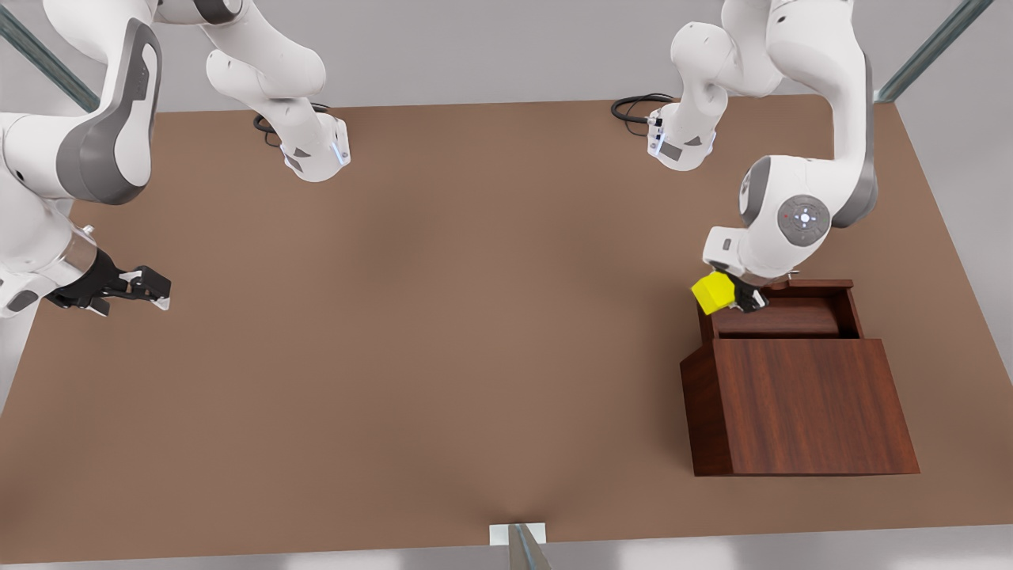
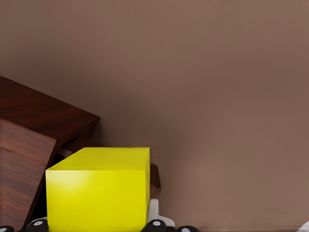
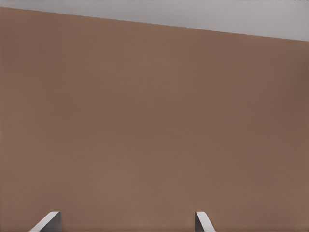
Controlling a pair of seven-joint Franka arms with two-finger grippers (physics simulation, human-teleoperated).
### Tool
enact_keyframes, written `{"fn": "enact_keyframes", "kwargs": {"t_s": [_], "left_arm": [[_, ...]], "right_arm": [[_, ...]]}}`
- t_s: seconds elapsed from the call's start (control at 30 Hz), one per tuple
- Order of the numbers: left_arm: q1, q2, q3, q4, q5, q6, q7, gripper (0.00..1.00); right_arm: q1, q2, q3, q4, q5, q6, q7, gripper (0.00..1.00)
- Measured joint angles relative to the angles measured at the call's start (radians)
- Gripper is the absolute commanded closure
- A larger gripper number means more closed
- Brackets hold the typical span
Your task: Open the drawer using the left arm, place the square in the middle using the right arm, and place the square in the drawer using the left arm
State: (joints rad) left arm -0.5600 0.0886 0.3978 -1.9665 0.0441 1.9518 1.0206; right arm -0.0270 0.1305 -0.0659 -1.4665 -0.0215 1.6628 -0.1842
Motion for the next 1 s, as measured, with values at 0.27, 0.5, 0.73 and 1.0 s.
{"fn": "enact_keyframes", "kwargs": {"t_s": [0.27, 0.5, 0.73, 1.0], "left_arm": [[0.012, 0.026, 0.093, 0.000, -0.033, 0.019, 0.126, 0.32], [0.010, 0.080, 0.176, 0.001, -0.064, 0.057, 0.245, 0.31], [0.011, 0.126, 0.205, 0.017, -0.082, 0.064, 0.269, 0.00], [0.005, 0.130, 0.207, 0.086, -0.103, -0.009, 0.061, 0.00]], "right_arm": [[-0.002, 0.002, 0.000, 0.000, 0.000, 0.000, 0.000, 0.00], [-0.001, 0.000, 0.000, 0.000, -0.005, -0.002, 0.000, 0.00], [-0.004, 0.000, 0.000, 0.000, -0.002, -0.002, 0.000, 0.00], [-0.010, 0.001, -0.001, 0.000, 0.000, 0.000, 0.002, 0.00]]}}
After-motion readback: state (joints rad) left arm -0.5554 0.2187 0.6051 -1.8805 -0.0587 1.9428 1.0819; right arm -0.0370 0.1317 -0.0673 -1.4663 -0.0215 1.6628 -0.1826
